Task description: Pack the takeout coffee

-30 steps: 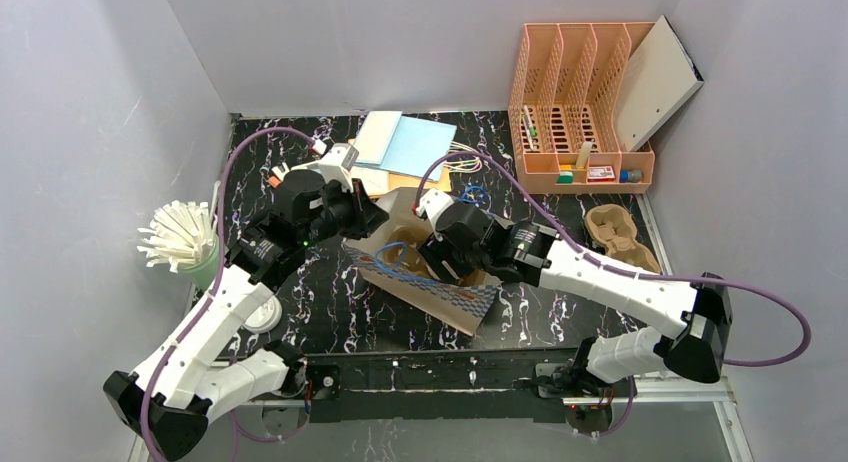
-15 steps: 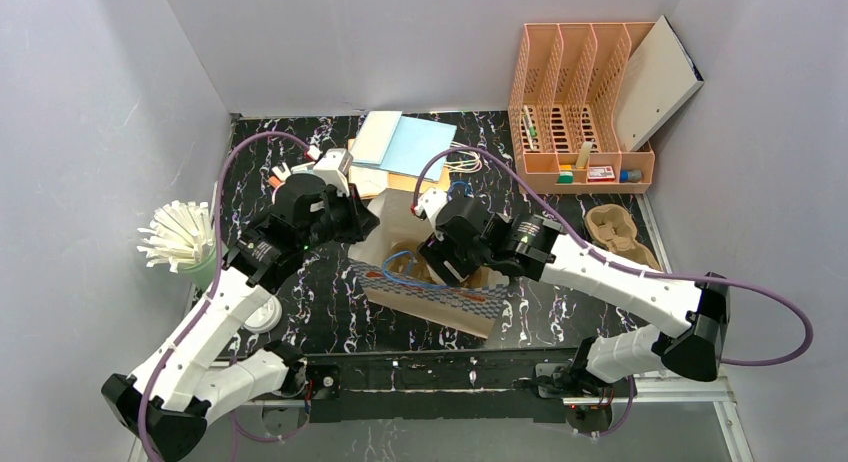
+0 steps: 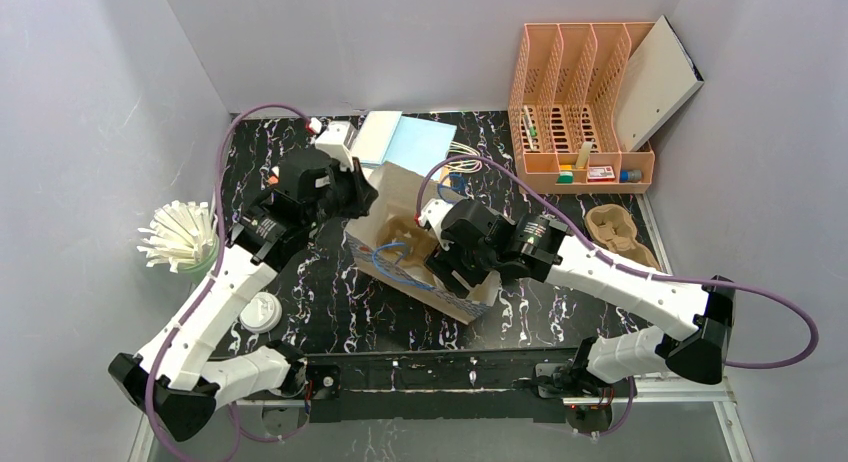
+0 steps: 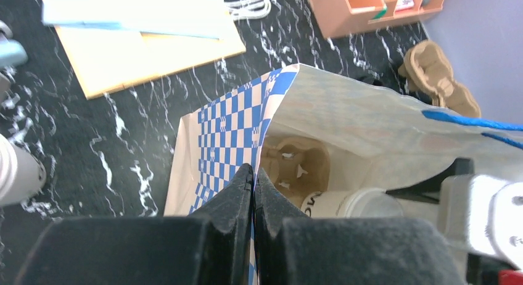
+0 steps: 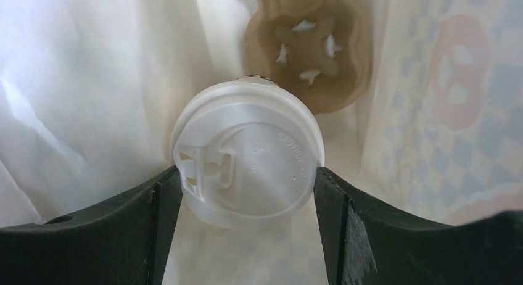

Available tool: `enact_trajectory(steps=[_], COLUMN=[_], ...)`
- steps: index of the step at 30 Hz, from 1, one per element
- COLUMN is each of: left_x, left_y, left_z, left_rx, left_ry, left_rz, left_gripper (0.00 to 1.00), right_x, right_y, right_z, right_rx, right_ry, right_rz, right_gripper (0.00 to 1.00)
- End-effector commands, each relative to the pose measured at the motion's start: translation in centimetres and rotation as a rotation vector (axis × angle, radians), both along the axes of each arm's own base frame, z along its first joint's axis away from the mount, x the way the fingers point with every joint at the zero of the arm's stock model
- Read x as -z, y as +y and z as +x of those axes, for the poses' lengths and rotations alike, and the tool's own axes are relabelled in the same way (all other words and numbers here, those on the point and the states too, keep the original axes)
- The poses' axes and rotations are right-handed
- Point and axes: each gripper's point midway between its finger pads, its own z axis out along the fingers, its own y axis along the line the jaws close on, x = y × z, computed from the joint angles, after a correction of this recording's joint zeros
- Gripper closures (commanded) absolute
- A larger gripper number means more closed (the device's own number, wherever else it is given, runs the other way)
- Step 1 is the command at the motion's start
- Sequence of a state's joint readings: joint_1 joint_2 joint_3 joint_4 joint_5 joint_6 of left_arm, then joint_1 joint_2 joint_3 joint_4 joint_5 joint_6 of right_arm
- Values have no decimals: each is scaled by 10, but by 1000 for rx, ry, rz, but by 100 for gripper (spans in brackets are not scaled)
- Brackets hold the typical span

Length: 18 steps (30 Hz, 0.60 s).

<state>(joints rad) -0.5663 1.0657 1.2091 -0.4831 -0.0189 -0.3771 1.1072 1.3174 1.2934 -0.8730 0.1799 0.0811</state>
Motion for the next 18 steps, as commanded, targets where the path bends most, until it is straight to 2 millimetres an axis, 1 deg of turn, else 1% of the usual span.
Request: enact_trajectory(steps=[1, 3, 4, 7, 10, 13, 15, 18], left_x=[-54, -68, -71, -73, -76, -75, -72, -67], left_y=[7, 6, 4, -5, -8, -3, -1, -2], left_z=[16, 17, 16, 14, 13, 12, 9, 4], left_rx=[-35, -26, -16, 33, 47, 30, 30, 57], left_ry=[-177, -224, -235, -239, -247, -253, -255, -250], left_rz=[1, -18, -27, -45, -64, -58, -51, -45], left_gripper=[100, 100, 100, 100, 100, 100, 100, 100], right_x=[-7, -7, -6, 0, 1, -2, -4, -8], right_y=[-6, -10, -11, -14, -16, -16, -13, -6], right_z=[-1, 0, 1, 7, 18, 31, 36, 43], right_rx=[-8, 10, 19, 49, 93, 139, 150, 169], right_ry=[-16, -26, -33, -62, -120, -191, -214, -233], right_rz=[-1, 0, 2, 5, 14, 36, 56, 67], right_gripper=[72, 72, 72, 72, 74, 75, 75, 75])
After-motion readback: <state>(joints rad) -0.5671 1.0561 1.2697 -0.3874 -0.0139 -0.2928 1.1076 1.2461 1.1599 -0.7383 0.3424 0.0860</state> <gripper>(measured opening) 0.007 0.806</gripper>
